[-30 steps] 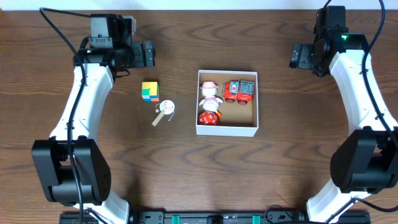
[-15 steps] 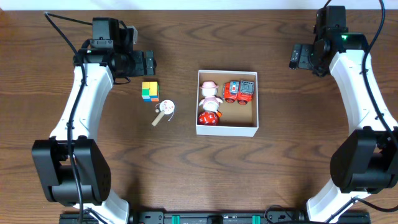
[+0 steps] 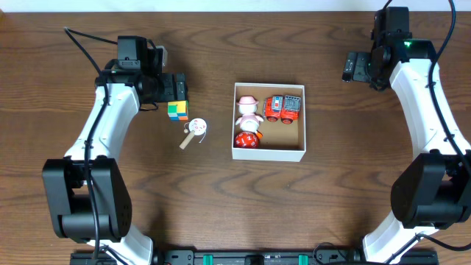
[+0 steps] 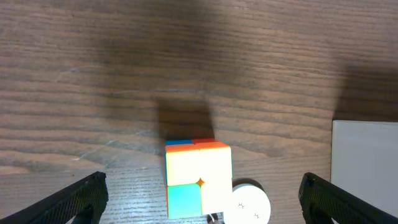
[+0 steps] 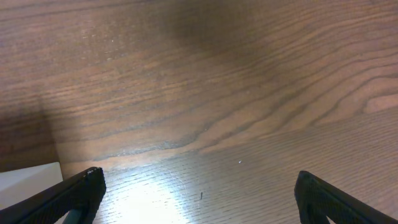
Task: Pack container
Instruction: 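Lower the left gripper onto the Rubik's cube and grasp it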
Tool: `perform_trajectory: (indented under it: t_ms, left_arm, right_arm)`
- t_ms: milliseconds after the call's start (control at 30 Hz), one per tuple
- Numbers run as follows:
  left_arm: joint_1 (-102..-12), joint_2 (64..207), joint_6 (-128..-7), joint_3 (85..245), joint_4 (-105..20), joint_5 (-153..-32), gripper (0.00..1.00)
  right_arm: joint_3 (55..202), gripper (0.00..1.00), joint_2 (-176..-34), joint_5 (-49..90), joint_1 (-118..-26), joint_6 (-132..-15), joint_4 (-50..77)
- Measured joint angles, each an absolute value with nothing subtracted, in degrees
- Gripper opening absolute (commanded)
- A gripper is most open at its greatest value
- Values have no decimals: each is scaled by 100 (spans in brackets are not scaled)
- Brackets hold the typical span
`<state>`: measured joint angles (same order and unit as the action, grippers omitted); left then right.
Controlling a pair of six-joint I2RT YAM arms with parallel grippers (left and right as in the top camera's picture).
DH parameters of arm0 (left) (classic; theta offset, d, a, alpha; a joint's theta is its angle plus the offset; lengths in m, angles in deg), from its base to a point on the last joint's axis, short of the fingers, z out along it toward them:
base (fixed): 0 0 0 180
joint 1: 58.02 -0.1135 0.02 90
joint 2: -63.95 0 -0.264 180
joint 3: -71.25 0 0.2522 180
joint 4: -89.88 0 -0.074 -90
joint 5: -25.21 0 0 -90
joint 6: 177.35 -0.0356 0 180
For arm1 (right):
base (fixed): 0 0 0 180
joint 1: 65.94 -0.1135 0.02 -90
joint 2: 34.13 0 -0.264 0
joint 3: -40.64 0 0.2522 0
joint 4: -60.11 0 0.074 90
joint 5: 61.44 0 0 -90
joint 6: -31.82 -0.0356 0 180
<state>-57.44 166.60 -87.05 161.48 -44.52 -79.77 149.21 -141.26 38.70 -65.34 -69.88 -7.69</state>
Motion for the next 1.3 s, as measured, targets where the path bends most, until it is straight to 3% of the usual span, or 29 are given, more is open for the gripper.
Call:
perform_trajectory:
  t_ms: [1300]
  left_arm:
    - [-5340,17595,-8583,16148,-4478,-7079,98]
  right_arm:
    - [14921,99,-14126,3870,-6534,-6988,-769]
